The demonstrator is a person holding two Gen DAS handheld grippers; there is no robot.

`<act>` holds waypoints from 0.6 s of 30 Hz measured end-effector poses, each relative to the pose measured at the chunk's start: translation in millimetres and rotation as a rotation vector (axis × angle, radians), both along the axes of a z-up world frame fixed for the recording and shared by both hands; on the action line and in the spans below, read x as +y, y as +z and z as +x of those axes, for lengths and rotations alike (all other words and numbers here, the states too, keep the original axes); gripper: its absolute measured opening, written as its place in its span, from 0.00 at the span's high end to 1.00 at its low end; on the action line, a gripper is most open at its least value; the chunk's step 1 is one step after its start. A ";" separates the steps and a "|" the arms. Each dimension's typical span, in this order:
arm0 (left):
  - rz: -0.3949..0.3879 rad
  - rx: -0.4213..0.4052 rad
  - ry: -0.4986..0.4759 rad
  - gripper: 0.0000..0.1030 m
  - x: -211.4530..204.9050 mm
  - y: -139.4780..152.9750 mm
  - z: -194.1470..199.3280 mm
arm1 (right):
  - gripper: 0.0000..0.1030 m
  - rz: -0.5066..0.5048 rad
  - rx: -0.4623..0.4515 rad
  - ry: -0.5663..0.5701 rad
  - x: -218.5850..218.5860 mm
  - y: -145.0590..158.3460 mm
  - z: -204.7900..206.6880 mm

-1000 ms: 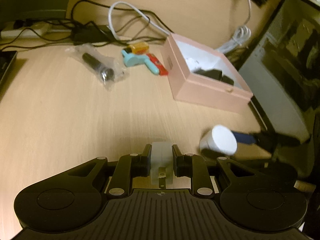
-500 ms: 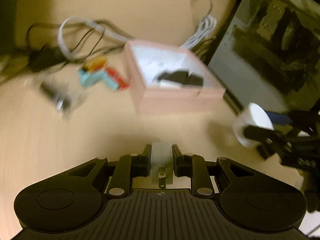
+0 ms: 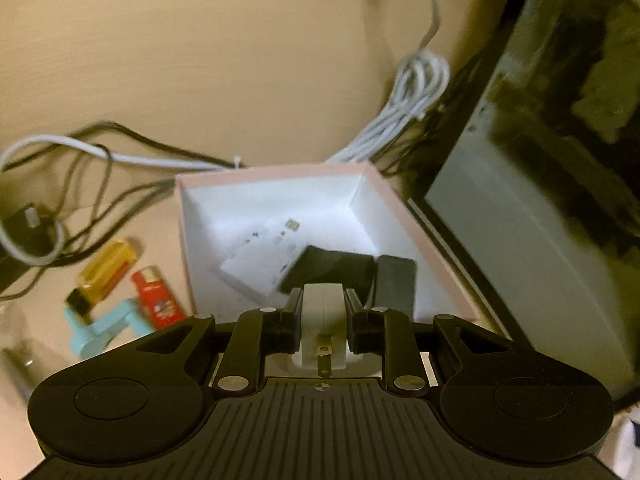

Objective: Organize rigid objects
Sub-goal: 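Lower the white plug into the pink box and open the left tool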

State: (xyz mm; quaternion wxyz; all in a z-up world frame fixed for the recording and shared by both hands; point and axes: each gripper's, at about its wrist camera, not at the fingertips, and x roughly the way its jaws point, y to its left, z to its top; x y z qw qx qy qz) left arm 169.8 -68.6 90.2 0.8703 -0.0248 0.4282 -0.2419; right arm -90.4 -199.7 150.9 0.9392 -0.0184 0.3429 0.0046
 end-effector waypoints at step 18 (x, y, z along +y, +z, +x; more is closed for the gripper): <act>-0.199 -0.070 0.225 0.72 98.1 2.3 -91.9 | 0.47 0.076 0.002 0.033 -3.3 -0.9 65.1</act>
